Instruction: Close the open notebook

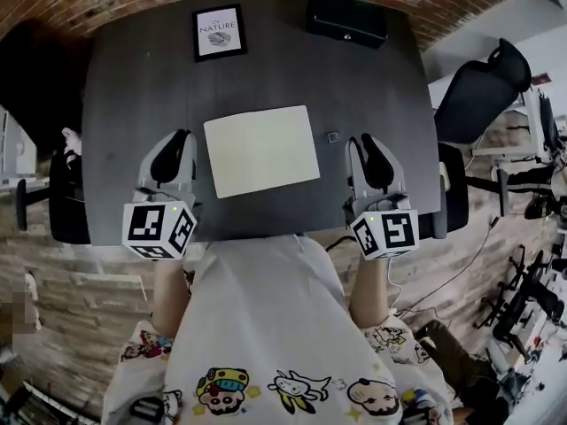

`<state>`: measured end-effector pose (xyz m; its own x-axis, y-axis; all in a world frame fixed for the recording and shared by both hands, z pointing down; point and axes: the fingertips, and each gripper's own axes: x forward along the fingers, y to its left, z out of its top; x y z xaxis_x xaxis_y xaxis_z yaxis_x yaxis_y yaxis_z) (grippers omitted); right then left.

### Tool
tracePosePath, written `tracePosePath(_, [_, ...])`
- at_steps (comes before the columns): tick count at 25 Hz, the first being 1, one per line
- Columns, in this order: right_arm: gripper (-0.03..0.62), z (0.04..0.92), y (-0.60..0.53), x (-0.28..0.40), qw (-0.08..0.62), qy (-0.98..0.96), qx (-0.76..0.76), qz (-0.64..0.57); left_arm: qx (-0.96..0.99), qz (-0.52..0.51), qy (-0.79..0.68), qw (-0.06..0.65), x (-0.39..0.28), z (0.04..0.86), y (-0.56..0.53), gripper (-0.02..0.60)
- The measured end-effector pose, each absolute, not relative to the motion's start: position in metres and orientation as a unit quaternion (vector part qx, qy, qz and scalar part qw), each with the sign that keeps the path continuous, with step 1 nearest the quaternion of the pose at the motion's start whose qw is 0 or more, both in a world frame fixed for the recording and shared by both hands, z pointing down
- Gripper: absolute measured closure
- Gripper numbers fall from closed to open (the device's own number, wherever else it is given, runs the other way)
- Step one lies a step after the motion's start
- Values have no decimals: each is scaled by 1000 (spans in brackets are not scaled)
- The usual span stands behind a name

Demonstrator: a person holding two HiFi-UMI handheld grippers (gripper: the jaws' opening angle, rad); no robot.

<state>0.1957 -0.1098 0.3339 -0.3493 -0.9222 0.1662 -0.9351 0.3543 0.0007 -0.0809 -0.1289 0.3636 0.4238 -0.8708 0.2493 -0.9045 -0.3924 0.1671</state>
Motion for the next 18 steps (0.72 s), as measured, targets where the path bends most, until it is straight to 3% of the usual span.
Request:
tracePosePath(8, [492, 351, -138, 197, 71, -882, 461, 67, 767, 64, -619, 152, -72, 371, -105, 549])
tracePosePath(18, [491, 354, -135, 188, 60, -886, 452, 84, 763, 70, -623, 159, -74, 375, -94, 549])
